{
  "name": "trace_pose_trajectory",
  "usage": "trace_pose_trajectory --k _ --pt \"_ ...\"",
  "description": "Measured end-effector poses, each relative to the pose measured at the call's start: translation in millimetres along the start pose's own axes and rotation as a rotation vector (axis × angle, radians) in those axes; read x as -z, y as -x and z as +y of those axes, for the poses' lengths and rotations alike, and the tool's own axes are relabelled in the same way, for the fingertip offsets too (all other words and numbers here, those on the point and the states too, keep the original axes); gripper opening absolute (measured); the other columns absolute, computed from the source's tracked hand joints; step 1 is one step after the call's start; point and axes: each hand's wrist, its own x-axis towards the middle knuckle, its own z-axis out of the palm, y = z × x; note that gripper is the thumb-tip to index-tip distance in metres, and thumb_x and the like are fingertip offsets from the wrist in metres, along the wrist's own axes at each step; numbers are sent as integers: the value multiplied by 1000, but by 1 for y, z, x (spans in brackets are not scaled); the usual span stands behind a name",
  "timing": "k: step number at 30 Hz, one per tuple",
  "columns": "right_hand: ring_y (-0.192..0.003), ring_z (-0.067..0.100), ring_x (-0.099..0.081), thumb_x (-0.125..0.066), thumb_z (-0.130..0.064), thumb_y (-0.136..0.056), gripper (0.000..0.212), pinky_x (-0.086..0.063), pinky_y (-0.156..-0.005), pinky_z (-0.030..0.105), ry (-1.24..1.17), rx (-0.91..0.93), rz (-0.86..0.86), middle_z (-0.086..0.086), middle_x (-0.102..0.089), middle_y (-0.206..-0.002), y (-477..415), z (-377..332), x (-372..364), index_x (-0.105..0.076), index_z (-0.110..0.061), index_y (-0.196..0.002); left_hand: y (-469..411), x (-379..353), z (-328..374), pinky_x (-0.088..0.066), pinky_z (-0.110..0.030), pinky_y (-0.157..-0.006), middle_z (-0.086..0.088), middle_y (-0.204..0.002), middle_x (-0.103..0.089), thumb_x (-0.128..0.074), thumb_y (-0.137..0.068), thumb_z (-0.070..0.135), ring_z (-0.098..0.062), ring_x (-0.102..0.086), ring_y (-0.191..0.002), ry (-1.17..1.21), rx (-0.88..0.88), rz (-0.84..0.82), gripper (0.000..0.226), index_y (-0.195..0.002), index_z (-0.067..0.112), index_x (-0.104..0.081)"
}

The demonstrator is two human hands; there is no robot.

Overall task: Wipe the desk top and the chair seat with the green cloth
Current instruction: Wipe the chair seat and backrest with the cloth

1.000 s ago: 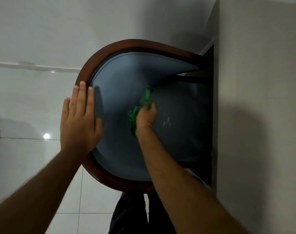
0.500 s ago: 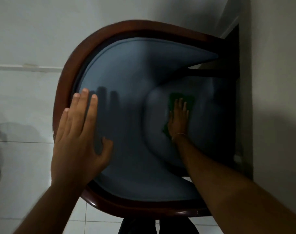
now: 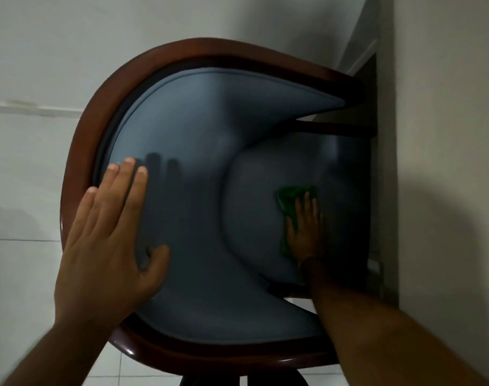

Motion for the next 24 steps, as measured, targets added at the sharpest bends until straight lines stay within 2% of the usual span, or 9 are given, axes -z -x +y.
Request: trace_pose_trajectory --k 3,7,10,13,17,21,24 --pt "-163 31 -7 -37 -35 -109 61 -12 -131 48 -51 -147 141 9 -8 -175 -48 -22 12 -23 -16 -165 0 0 0 -3 -34 -137 -3 -182 -15 -55 -79 41 -21 -9 -169 -3 12 -7 103 -172 17 -18" --pt "-162 31 -8 -32 -34 -109 60 -13 -131 49 -18 -112 174 6 -13 -175 -92 -44 15 -21 -17 -165 1 0 0 -3 -36 -137 -3 -182 -16 -57 -78 37 -20 -9 -169 2 13 -5 103 -172 16 -19" --pt "-162 31 -12 -37 -26 -106 60 -11 -131 51 -11 81 103 4 -17 -174 -97 -71 6 -23 -19 -165 2 0 0 -4 -37 -137 -3 -182 -16 -58 -78 36 -21 -9 -169 5 10 -4 103 -172 16 -20" --pt "-162 30 -15 -48 -19 -98 67 -12 -131 50 76 393 -6 1 -21 -173 -81 -99 -13 -30 -21 -163 2 -1 -1 -5 -38 -137 -3 -182 -15 -56 -79 37 -21 -10 -169 1 -2 4 101 -172 15 -21" --pt "-160 34 -20 -47 -20 -104 50 -12 -131 52 117 755 -197 6 -31 -169 -38 -101 -34 -49 -15 -154 4 -3 -3 -6 -39 -137 -2 -182 -15 -56 -78 37 -21 -10 -169 -6 -7 -1 102 -172 16 -21" --pt "-163 29 -2 -43 -22 -106 55 0 -132 50 302 946 -455 -1 -13 -174 4 -68 -28 -35 -22 -161 5 -3 -2 -6 -39 -136 -3 -182 -18 -57 -77 36 -22 -12 -169 -14 0 -12 103 -171 17 -23" --pt "-163 23 2 -39 -20 -109 55 9 -131 42 375 960 -599 -6 -12 -174 28 -45 -10 -30 -24 -162 4 0 -3 -8 -40 -137 -4 -181 -19 -56 -78 37 -22 -15 -169 -22 -4 -17 102 -171 17 -23"
